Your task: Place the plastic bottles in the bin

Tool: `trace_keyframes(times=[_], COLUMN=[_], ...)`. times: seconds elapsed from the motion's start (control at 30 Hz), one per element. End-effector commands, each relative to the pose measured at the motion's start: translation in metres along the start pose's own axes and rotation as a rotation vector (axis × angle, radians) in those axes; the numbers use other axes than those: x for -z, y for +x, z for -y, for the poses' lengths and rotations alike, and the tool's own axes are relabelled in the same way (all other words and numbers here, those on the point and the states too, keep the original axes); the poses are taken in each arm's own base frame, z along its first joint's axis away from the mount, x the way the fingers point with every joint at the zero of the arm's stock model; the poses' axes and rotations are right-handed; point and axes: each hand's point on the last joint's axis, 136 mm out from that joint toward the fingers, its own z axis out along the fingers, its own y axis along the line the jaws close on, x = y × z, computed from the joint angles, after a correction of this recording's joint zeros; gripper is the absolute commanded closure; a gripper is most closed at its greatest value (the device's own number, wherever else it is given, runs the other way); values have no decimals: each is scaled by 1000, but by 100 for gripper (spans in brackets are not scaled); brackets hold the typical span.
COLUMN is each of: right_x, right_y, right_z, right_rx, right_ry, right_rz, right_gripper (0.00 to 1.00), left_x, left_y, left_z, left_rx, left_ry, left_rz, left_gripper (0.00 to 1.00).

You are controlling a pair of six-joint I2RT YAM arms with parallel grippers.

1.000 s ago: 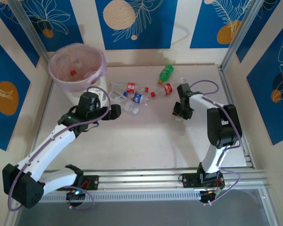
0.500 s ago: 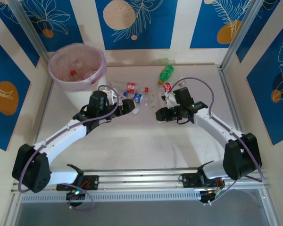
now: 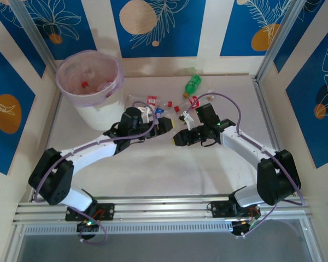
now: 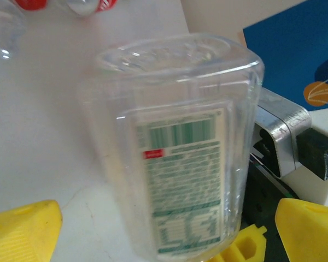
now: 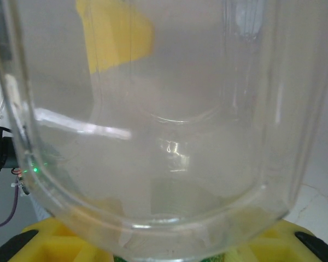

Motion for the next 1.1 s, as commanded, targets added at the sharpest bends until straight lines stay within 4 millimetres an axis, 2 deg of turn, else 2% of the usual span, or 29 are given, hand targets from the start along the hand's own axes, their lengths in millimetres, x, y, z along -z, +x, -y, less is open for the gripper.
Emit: trace_keyframes(times=[0.0, 0.37, 0.53, 0.6, 0.63, 0.7, 0.77, 0.83, 0.97, 1.07], right_x=[4, 5, 5, 6, 7, 9, 13, 20, 38, 54], right_y=[-7, -7, -5, -5, -5, -5, -3, -2, 0, -8], right_z=[-16, -19, -20, -19, -19, -18, -14, -10, -6, 1], right_rx=[36, 45, 45, 41, 40, 37, 39, 37, 34, -1], right_ry=[-61, -75, -77, -77, -78, -70, -42, -17, 12, 47], right_rz=[16, 31, 26, 26, 26, 21, 12, 10, 26, 85], right_gripper=[82, 82, 81, 75, 67, 42, 28, 22, 18, 17], left_x=[-6, -26, -28, -28, -28, -28, -28, -29, -30, -28], left_y=[-10, -12, -14, -14, -14, -14, -15, -15, -18, -26], left_z=[25, 17, 17, 17, 16, 16, 14, 13, 8, 8], left_rx=[-34, 23, 28, 27, 29, 25, 23, 22, 7, -21], left_ry=[61, 79, 81, 79, 77, 72, 63, 55, 32, 2], left_rz=[23, 39, 38, 40, 41, 40, 40, 38, 39, 49], left_gripper=[1, 23, 45, 51, 53, 55, 55, 55, 56, 63])
